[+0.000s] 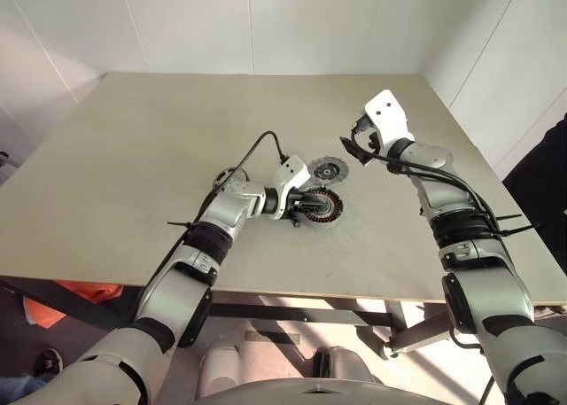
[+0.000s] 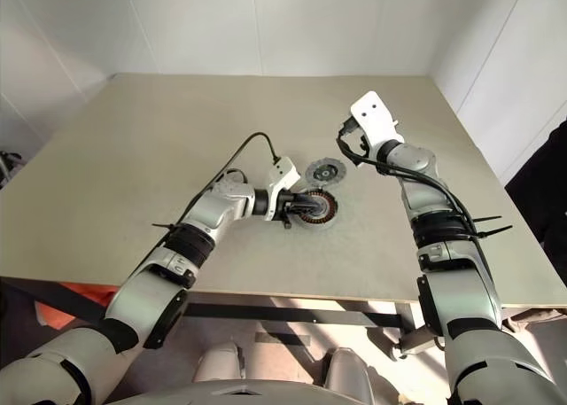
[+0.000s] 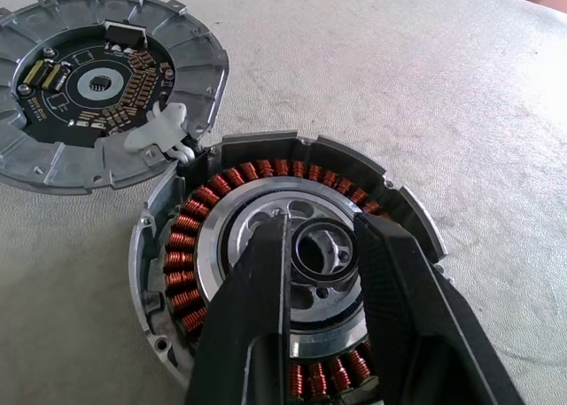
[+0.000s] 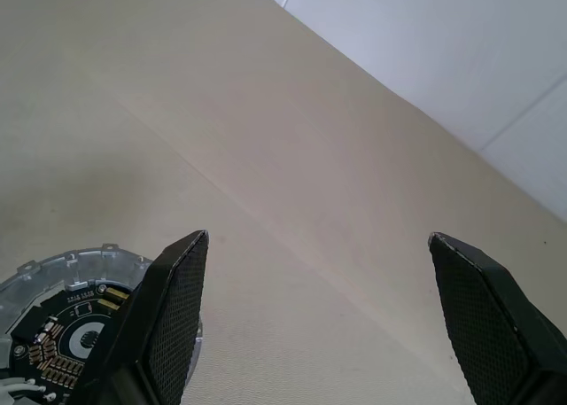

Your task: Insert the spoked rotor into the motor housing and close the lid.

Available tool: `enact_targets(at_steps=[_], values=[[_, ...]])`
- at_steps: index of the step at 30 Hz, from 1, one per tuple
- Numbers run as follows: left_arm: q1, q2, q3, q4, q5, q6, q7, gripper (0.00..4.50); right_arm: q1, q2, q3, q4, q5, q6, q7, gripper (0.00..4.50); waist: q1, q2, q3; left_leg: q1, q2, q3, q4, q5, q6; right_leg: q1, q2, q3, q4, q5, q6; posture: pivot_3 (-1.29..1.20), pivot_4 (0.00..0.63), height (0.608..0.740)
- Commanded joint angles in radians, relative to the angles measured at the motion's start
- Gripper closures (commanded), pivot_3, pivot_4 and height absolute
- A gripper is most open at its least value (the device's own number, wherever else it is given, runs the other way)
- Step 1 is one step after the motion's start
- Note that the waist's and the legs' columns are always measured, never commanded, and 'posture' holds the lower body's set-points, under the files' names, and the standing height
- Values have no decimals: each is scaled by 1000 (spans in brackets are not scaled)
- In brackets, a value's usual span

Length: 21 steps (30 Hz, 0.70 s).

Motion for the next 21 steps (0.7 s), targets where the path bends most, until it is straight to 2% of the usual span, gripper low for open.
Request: enact_targets(at_steps=[1,3,8,14,21], values=[[-32,-6,8,-5,7,-19,4,2793,-8,-5,-23,-54,4,-2,-5,0,0,0,0,0,0,0,0,0,0,0,0,0,0,0,0,0,0,740],[-35,-6,10,-4,11,-16,11,2142,-6,-5,-22,-57,5,-2,-3,0,0,0,0,0,0,0,0,0,0,0,0,0,0,0,0,0,0,740],[-28,8,22,-15,13,-25,30,2142,-5,-4,-20,-56,3,-5,-1,0,0,0,0,0,0,0,0,0,0,0,0,0,0,0,0,0,0,740],[13,52,67,-147,-28,18,37,2142,23,-1,-8,-97,17,-4,44,0,0,0,0,0,0,0,0,0,0,0,0,0,0,0,0,0,0,740],[126,156,166,-470,-120,162,77,2142,178,-19,38,-327,57,48,213,0,0,0,0,0,0,0,-3,0,0,0,0,-1,-2,0,0,0,0,740]])
